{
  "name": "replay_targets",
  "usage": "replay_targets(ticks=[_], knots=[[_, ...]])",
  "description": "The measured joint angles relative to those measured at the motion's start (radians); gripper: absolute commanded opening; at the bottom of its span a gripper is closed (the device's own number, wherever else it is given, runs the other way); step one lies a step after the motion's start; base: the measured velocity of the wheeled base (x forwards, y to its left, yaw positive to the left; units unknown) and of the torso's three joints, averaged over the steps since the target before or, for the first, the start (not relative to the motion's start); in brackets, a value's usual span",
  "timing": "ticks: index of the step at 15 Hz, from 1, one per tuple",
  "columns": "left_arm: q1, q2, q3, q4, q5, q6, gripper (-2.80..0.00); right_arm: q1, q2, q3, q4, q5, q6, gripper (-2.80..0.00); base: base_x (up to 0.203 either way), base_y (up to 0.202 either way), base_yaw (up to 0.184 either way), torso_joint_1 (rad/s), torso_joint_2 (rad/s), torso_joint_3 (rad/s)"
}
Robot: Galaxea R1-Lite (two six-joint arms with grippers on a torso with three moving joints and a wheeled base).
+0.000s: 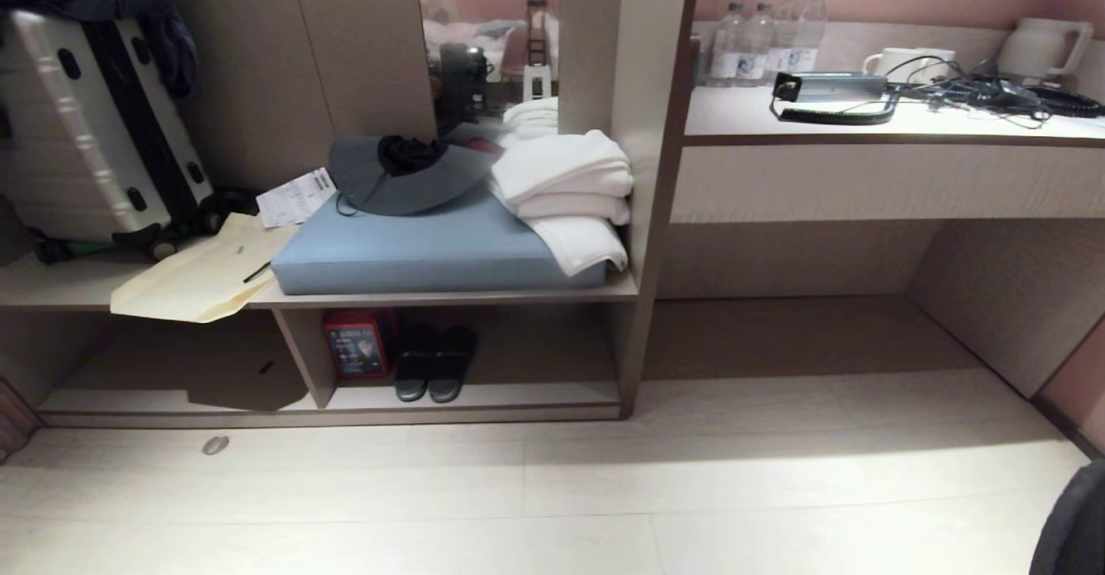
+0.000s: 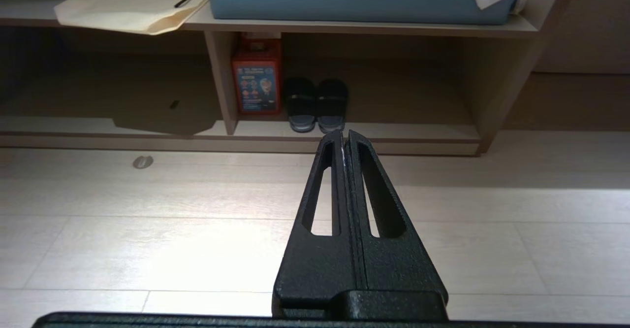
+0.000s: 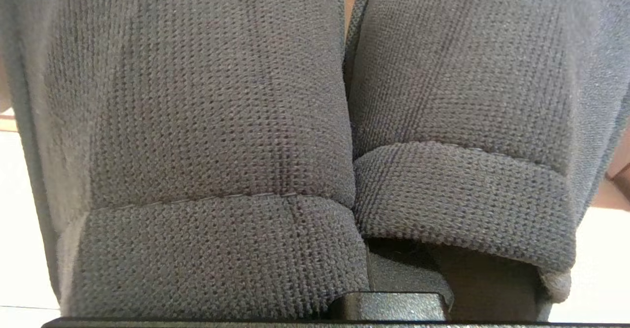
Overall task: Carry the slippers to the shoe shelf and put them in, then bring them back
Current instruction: Place the slippers into the shoe cabinet
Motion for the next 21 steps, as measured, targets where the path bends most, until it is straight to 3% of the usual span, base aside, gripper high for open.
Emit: replay_targets(ticks=[16, 21], knots=[[0.0, 0.0, 0.0, 0.0, -0.001, 0.0, -2.8, 0.0, 0.0, 0.0, 0.0, 0.001, -0.002, -2.8, 0.0, 0.194, -0.001, 0.003, 0.0, 0.002], [0.001, 0.0, 0.0, 0.0, -0.002, 0.002, -2.8, 0.0, 0.0, 0.0, 0.0, -0.001, -0.002, -2.8, 0.0, 0.064, 0.001, 0.001, 0.0, 0.003]])
